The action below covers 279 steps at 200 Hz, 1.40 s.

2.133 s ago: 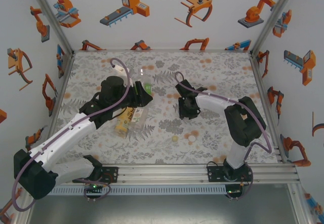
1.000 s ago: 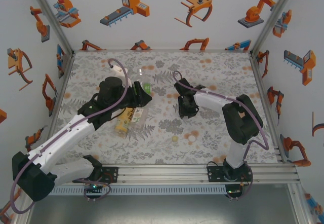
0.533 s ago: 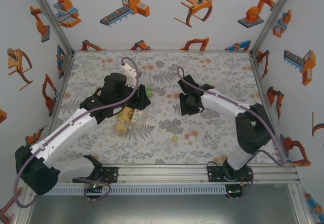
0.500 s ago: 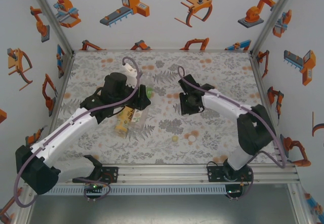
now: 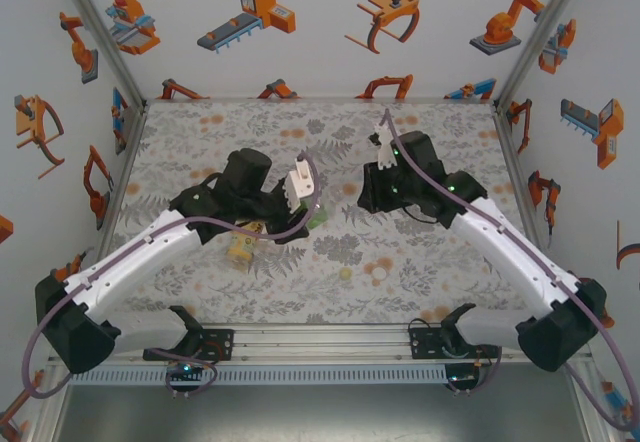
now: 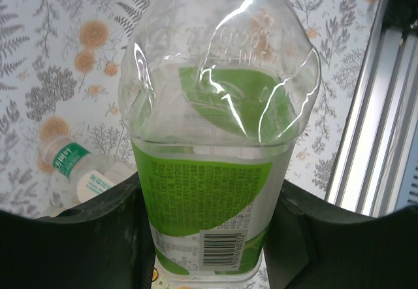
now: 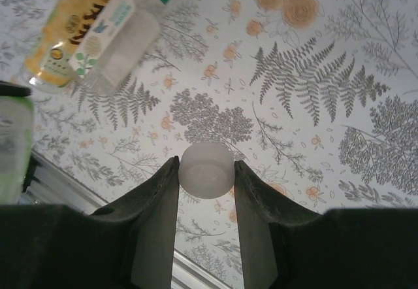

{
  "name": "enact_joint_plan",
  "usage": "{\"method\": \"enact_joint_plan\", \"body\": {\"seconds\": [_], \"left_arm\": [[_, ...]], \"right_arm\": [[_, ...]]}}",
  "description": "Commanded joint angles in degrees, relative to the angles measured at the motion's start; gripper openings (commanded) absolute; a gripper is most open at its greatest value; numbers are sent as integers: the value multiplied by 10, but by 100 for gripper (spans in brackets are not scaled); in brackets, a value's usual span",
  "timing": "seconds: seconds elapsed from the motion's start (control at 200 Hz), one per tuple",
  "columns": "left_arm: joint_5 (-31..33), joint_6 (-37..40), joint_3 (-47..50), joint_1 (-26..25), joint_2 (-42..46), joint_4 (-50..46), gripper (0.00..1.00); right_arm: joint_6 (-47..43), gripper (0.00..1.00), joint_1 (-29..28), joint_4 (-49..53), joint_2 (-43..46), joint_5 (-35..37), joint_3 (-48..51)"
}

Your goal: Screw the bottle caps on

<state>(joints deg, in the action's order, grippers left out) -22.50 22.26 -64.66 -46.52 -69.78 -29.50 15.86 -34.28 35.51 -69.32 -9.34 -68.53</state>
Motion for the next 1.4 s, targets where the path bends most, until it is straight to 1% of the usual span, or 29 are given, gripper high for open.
{"method": "enact_joint_plan", "body": {"seconds": [0.0,0.085,0.155,0.215,0.26,0.396,0.516,0.641,0.821,1.001,1.077,1.392], "left_arm": [[5,73,-33,-12,5,-44,0],[6,82,-34,-17,13,-49,0],[3,115,-34,-26,21,-60,0],[15,134,-32,-35,30,-63,0],[24,138,-34,-38,33,-63,0],[45,140,-45,-42,34,-65,0],[66,139,-52,-46,30,-65,0],[71,138,-58,-50,22,-65,0],[57,140,-69,-52,8,-65,0],[46,144,-81,-56,-7,-62,0],[46,147,-84,-58,-12,-61,0],[36,153,-91,-61,-16,-57,0]], "right_arm": [[-46,16,-3,-21,54,-50,1],[-56,15,-3,-41,90,-87,12],[-61,15,-3,-66,117,-125,24],[-85,15,-3,-88,137,-176,33],[-100,15,-2,-90,146,-197,33],[-157,14,-3,-48,138,-258,-7],[-188,12,-3,-45,130,-315,-25],[-208,12,-3,-62,133,-323,-25],[-232,12,-3,-116,146,-329,0],[-278,12,-3,-153,155,-344,25],[-300,12,-3,-153,156,-355,32],[-345,10,-3,-114,144,-349,26]]}}
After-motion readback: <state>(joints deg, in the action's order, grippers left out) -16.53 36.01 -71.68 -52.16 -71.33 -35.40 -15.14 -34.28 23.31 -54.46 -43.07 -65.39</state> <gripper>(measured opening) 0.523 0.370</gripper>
